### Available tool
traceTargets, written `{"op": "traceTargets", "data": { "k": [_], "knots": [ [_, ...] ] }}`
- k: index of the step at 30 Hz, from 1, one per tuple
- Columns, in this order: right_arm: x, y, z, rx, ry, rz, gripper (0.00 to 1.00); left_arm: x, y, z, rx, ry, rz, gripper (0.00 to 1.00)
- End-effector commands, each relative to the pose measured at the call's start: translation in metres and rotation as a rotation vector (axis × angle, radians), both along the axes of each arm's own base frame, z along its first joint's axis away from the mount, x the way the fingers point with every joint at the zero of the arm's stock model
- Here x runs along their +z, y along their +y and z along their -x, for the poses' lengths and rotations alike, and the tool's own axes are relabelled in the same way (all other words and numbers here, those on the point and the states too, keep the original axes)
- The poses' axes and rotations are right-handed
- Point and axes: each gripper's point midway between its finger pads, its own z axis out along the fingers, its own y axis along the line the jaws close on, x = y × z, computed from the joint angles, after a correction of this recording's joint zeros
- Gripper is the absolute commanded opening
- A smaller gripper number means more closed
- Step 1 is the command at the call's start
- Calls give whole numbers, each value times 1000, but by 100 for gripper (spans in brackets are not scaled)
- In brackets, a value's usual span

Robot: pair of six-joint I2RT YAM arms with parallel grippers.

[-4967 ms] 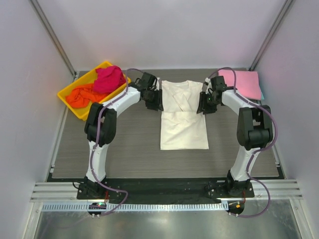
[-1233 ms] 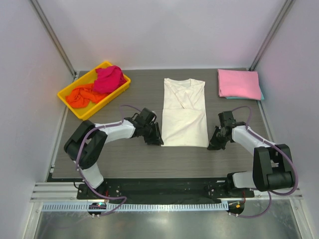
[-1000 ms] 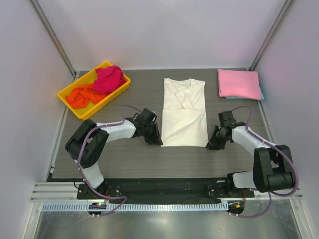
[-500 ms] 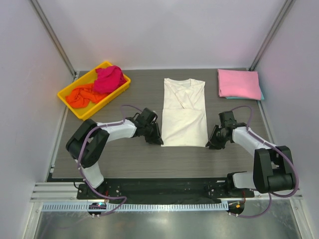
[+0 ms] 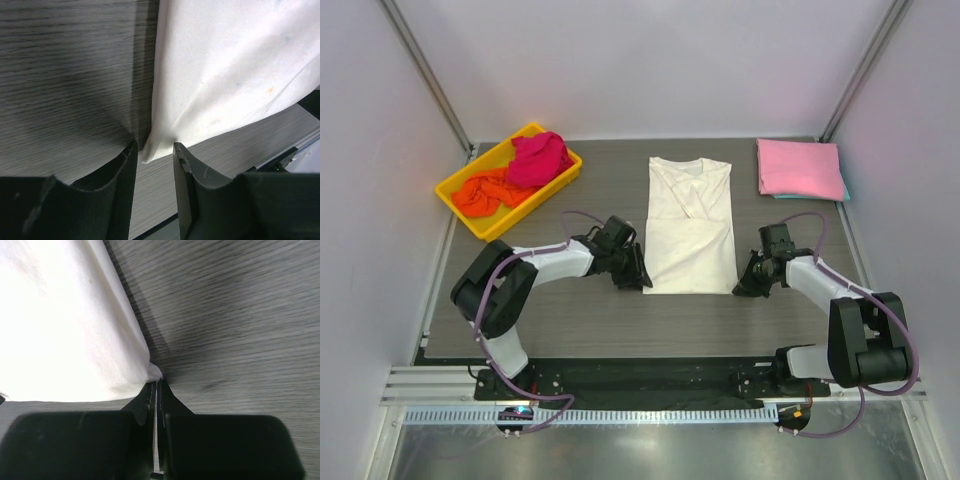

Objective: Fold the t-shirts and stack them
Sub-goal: Fold the tshirt

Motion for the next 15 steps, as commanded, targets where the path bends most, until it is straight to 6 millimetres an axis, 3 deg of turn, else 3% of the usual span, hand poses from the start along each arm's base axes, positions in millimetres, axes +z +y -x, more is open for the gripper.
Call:
{"op": "traceTargets", "data": {
  "k": [1, 15],
  "knots": [
    [-13, -8, 7, -6, 14, 50, 1, -10, 6, 5, 20, 12, -32, 36],
    [-7, -5, 5, 5, -16, 33, 1, -21, 15, 16, 17, -5, -107, 36]
  ]
}}
